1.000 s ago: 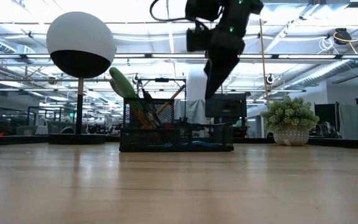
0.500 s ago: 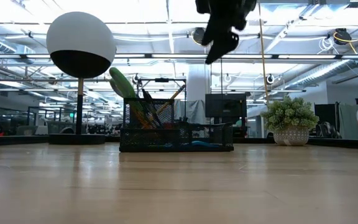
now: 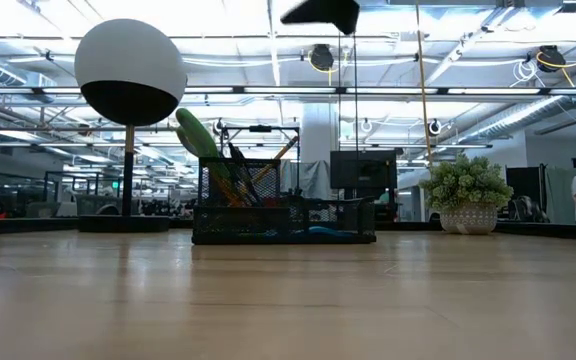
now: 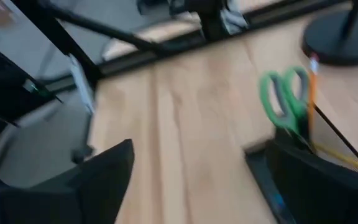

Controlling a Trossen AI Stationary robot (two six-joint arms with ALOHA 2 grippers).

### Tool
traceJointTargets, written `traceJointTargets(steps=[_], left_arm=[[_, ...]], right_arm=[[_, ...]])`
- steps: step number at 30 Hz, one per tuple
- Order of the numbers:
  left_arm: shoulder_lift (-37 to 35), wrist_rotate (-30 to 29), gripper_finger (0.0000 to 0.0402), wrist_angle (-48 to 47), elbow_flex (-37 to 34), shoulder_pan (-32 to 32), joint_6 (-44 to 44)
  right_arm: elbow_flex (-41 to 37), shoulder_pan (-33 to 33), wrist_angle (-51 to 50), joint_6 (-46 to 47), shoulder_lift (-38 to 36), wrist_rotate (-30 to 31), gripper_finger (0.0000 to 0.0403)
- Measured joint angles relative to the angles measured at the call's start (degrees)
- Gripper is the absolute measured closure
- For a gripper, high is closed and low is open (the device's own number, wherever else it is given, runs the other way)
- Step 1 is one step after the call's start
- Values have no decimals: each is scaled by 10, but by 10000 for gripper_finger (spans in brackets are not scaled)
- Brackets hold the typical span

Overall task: Pick and place office supplies into organizer
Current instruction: Return to Home Position

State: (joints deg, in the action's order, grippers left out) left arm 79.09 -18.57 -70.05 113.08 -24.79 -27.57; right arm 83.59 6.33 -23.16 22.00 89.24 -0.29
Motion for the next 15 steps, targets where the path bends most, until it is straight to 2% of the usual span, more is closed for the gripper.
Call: traceJointTargets(steps=[6,15], left_arm=[[-26,-46,256,0,0,0,26],[-70,-111,256,11,0,-27,62]], right_arm=[[0,9,60,43,-11,0,128],[0,13,74,23,-65,12,259]])
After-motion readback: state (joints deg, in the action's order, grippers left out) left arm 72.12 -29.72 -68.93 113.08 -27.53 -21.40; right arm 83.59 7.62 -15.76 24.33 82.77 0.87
